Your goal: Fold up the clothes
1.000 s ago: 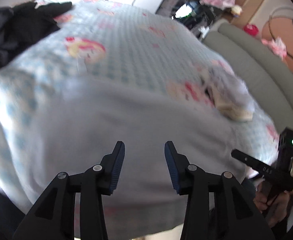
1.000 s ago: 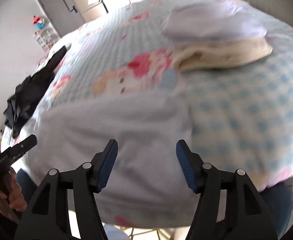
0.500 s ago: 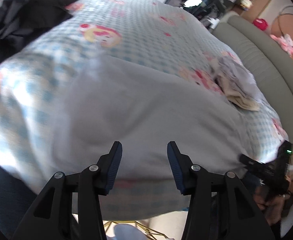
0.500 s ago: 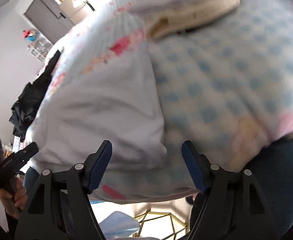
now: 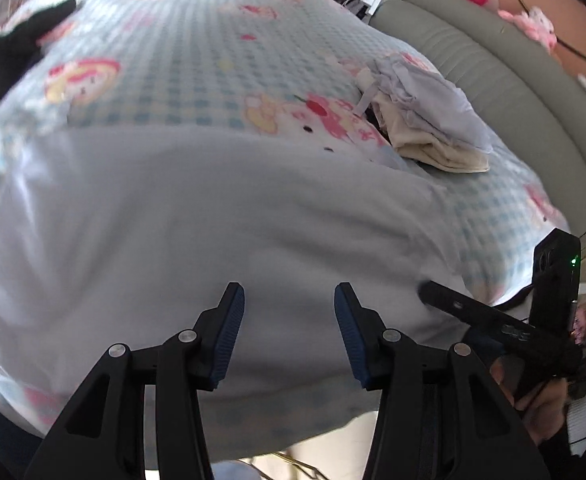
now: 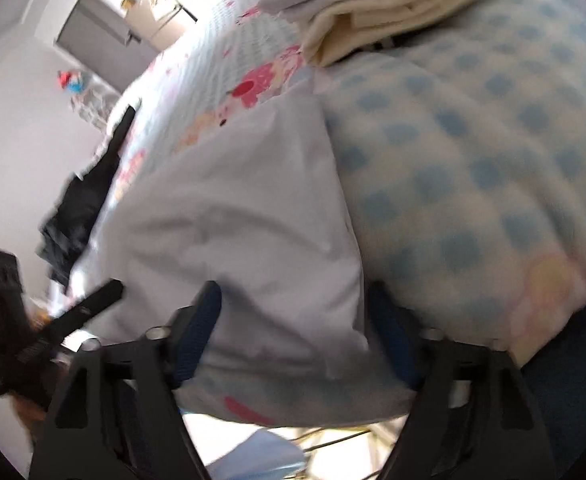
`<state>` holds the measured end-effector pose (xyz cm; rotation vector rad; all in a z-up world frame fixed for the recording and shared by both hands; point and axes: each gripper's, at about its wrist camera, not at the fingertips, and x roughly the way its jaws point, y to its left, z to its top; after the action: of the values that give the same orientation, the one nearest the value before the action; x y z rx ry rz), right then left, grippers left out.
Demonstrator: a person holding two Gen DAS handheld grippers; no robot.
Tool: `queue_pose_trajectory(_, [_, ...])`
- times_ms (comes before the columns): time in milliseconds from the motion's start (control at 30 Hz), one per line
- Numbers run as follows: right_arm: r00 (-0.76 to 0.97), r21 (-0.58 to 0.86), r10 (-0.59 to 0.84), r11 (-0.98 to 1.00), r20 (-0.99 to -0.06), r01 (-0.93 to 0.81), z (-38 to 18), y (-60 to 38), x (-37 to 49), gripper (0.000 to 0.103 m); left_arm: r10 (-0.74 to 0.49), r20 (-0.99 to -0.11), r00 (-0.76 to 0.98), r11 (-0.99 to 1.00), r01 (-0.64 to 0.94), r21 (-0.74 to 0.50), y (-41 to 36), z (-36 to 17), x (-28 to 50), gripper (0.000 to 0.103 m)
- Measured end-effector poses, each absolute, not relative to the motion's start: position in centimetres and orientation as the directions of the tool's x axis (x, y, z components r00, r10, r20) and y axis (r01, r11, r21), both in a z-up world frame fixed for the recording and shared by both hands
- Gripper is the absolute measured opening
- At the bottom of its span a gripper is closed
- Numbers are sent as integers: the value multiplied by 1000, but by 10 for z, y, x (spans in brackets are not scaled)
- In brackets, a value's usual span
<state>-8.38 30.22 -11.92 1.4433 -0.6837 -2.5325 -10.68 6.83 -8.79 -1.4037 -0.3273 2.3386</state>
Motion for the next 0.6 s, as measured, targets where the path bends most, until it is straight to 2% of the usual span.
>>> queue_pose_trajectory(67, [-562,439,-336,-897,-756,-54,-107,299,-81,23,455,-784,-422,-891,-212,-402,68,-88,-103,49])
queue_pose_trajectory(100, [-578,444,-343,-895,-740,-38,-102,297,-79,20,463,-777,-428,-886,-207,-414,68,-86,-103,49])
queue_pose_trajectory(167, [-605,457,-359,-890,-710,-8,-93,292,-74,19,479,-760,-440,-877,-195,-440,69,-80,-105,49])
queue_pose_trajectory(300, [-621,506,-408,-863,-669,21,-90,279,-69,19,366,-768,-525,-930,-242,-278,95,-54,-108,49])
queue_pose_trajectory(333, [-615,517,-421,-856,-667,25,-93,273,-70,19,379,-755,-535,-924,-258,-281,100,-46,-109,49])
queue_pose_trajectory(400, [-595,519,-442,-854,-672,48,-95,262,-74,19,470,-719,-511,-882,-277,-380,101,-38,-116,50])
queue_pose_trajectory(500, [-582,476,-439,-874,-685,100,-90,245,-80,19,584,-679,-444,-811,-314,-493,109,-40,-123,60])
queue_pose_trajectory(600, [-582,452,-434,-883,-687,124,-88,239,-81,19,666,-670,-328,-743,-365,-561,127,-55,-127,60])
